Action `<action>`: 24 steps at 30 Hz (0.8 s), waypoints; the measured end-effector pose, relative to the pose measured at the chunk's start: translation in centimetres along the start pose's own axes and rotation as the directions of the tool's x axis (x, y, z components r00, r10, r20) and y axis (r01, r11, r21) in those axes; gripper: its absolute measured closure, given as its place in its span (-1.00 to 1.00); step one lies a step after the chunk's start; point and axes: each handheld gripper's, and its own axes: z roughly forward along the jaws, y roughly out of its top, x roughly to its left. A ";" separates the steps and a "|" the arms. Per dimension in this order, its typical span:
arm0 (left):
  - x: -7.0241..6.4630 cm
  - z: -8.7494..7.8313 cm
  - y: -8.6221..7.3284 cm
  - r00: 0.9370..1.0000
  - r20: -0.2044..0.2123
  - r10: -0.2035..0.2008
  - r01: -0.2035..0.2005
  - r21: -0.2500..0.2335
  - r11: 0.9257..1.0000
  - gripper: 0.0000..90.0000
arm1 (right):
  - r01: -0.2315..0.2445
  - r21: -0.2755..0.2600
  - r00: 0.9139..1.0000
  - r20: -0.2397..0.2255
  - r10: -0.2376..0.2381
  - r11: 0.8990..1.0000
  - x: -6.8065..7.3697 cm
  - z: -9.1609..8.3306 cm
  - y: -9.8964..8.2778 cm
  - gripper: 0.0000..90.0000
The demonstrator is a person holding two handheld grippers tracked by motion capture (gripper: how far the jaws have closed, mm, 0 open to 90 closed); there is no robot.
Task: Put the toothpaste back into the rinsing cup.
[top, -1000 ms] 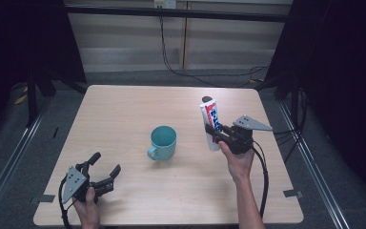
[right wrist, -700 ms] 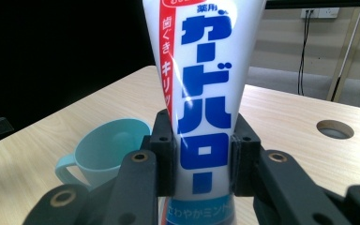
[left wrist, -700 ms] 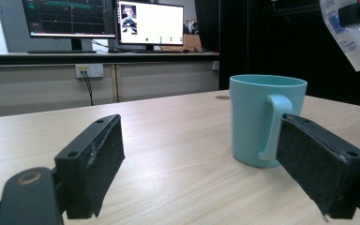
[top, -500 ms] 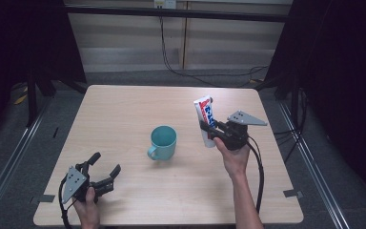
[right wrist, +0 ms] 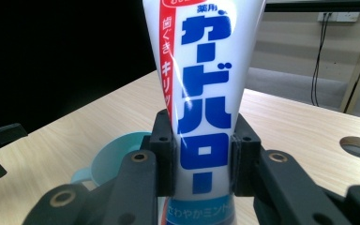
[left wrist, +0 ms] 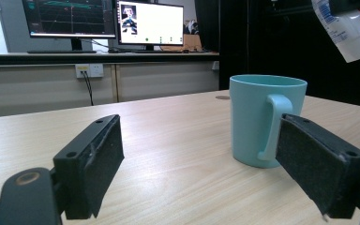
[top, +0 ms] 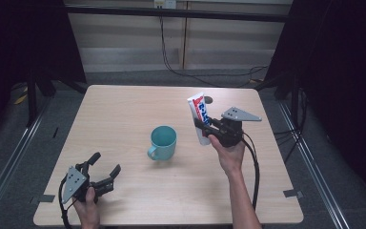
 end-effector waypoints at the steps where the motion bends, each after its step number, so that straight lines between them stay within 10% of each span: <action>1: 0.0 0.0 0.0 1.000 0.000 0.000 0.000 0.000 1.000 -0.66 | 0.001 0.001 1.000 0.000 -0.001 1.000 0.1 0.1 0.0 0.53; 24: 0.0 0.0 0.0 1.000 0.003 0.006 -0.006 0.006 1.000 -0.66 | -0.014 -0.001 0.999 -0.033 0.014 1.000 1.6 2.1 1.0 0.53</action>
